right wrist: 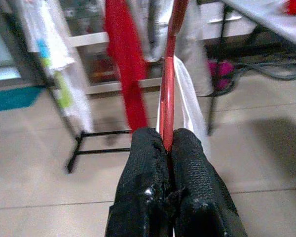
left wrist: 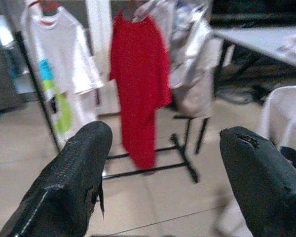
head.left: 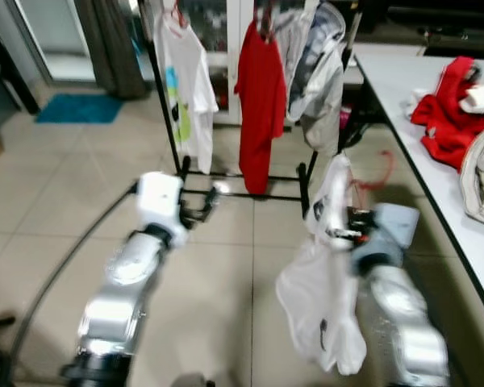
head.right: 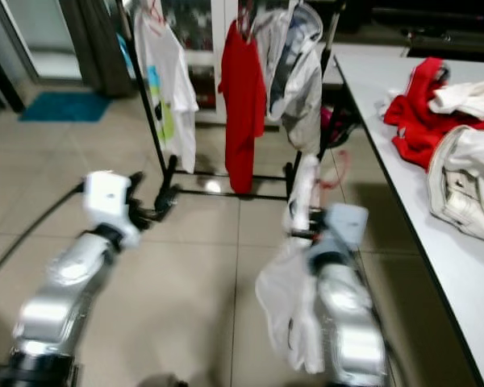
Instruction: Hang hanger
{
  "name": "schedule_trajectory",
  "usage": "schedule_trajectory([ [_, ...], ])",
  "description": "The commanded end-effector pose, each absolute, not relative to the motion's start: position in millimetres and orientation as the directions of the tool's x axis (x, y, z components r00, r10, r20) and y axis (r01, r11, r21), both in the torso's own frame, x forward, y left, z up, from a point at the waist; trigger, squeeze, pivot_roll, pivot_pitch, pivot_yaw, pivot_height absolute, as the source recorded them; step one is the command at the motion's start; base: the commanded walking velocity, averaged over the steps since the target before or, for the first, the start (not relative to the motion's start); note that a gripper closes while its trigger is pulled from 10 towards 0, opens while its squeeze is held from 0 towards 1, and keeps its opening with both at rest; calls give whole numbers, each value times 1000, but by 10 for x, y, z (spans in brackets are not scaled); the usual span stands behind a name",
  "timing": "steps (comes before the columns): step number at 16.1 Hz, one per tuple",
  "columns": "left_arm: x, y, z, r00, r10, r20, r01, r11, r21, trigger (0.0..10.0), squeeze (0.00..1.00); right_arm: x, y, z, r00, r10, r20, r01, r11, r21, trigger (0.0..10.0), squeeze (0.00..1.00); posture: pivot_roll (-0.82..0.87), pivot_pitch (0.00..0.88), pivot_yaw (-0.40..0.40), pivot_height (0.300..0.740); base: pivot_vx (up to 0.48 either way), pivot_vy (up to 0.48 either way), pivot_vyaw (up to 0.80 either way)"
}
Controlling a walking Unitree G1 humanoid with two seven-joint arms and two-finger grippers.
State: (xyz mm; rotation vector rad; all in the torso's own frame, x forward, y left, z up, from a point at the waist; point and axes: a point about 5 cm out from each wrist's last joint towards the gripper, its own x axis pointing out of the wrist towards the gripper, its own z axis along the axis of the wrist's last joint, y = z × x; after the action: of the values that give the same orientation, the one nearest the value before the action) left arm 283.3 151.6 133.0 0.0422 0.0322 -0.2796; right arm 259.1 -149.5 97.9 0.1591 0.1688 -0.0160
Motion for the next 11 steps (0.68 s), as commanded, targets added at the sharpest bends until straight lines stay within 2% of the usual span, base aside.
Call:
schedule_trajectory([
  [1,2833,1430,1353,953,-302,-24,303,953,26,10000,0,2601,-1589,1049,990,-31,-139,52,988,144,10000,0,33,67,14,740,345,0,0],
  [11,2833,1430,1353,953,-302,-24,303,953,26,10000,0,2601,-1589,1049,990,-31,-139,52,988,144,10000,0,33,67,14,740,345,0,0],
])
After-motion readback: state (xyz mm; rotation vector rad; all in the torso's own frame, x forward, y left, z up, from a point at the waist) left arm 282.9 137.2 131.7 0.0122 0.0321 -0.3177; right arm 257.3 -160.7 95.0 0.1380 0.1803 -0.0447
